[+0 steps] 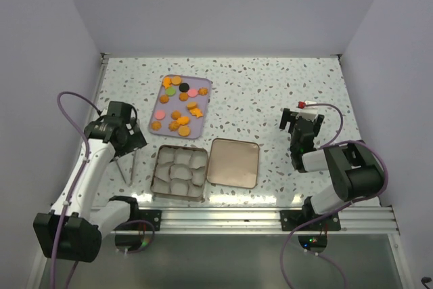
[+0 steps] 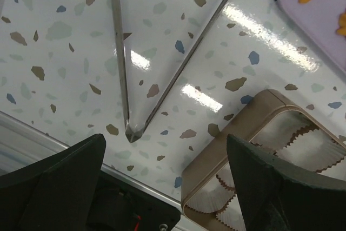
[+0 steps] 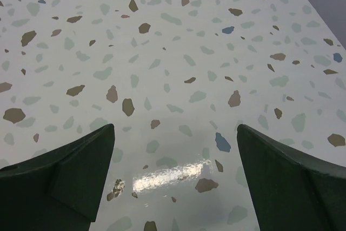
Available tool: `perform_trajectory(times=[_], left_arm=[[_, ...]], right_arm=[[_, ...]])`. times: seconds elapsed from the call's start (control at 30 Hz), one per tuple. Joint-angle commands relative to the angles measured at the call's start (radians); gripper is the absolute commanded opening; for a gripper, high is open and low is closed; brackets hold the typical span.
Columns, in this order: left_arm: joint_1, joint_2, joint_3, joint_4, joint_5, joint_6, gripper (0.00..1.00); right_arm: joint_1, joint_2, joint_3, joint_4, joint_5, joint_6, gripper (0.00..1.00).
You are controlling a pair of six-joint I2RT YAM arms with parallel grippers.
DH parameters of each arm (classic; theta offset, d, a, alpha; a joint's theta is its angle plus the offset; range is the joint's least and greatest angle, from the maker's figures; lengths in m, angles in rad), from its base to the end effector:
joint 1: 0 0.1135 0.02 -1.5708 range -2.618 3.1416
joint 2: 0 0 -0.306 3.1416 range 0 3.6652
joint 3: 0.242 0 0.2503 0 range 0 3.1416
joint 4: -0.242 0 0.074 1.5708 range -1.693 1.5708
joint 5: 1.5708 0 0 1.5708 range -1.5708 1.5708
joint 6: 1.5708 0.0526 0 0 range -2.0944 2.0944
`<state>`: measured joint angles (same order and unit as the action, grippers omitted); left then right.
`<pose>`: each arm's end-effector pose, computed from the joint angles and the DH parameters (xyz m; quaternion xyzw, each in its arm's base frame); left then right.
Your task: Pack the cookies
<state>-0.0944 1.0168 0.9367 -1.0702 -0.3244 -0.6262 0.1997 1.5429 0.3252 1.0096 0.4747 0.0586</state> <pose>0.1575 0.0019 0.3010 -0.2861 0.9224 0.0752 0.2484 0.2694 0.0300 0.1872 0.0945 0.7635 -0.1023 0.6306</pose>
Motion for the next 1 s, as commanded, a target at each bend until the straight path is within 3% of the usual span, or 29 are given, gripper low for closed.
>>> perform_trajectory(times=[0.0, 0.2, 0.37, 0.47, 0.67, 0.97], left_arm=[[0.033, 0.051, 0.027, -0.056, -0.018, -0.032, 1.00], [0.065, 0.187, 0.022, 0.065, 0.027, 0.057, 1.00], [0.094, 0.287, 0.027, 0.072, 0.022, 0.039, 1.00], [0.186, 0.269, 0.030, 0.058, 0.073, 0.029, 1.00], [0.254, 0.255, -0.087, 0.068, 0.134, 0.034, 1.00], [0.259, 0.247, -0.194, 0.222, 0.206, -0.001, 1.00]], right_arm=[[-0.002, -0.003, -0.002, 0.050, -0.007, -0.011, 0.99], [-0.002, -0.003, 0.000, 0.047, -0.011, -0.008, 0.99], [-0.002, -0.004, 0.000, 0.047, -0.013, -0.006, 0.99], [0.000, -0.004, 0.000, 0.047, -0.011, -0.006, 0.99], [-0.002, -0.001, 0.002, 0.046, -0.011, -0.008, 0.99], [-0.002, -0.001, 0.002, 0.046, -0.011, -0.008, 0.99]])
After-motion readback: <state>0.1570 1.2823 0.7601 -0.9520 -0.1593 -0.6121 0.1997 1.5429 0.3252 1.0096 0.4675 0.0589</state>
